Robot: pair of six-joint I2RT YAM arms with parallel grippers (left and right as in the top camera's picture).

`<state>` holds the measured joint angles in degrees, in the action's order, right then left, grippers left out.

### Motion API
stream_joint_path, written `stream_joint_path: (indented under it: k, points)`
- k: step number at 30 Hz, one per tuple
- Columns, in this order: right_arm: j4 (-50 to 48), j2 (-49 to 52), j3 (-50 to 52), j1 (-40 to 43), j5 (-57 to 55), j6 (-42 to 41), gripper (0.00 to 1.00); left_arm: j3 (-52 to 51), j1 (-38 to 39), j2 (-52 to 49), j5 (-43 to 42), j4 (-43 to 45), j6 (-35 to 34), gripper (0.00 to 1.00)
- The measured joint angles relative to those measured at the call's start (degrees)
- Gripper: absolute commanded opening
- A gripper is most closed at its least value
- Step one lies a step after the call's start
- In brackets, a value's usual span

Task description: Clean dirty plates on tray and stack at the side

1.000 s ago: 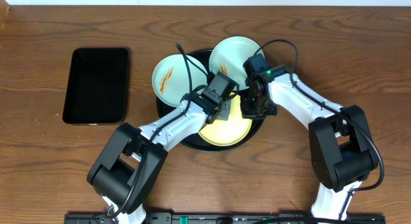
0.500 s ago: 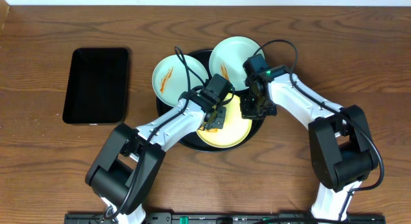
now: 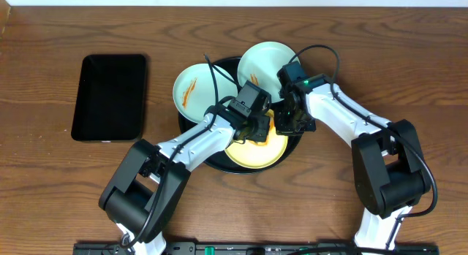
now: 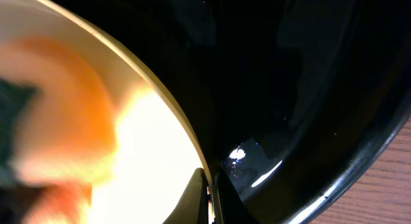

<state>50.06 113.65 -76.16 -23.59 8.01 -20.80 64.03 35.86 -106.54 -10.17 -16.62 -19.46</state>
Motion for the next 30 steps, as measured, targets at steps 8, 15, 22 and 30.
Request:
stream_joint_path:
  k: [8, 15, 22, 30]
  points:
    - [0.0, 0.0, 0.0, 0.0, 0.0, 0.0, 0.08, 0.0, 0.2, 0.0, 10.4, -4.3, -1.6, 0.08]
    - [-0.6, 0.0, 0.2, -0.3, 0.3, 0.0, 0.27, 0.0, 0.2, 0.5, 12.4, -7.1, -3.1, 0.07]
    - [-4.2, -0.2, 2.7, -1.1, 0.9, -1.1, 0.01, 0.0, 0.2, 0.5, 12.5, -7.2, -3.2, 0.07]
    - [-4.8, -1.0, 3.8, -1.1, 3.1, -2.0, 0.01, 0.0, 0.2, 0.9, 12.2, -7.5, -3.3, 0.07]
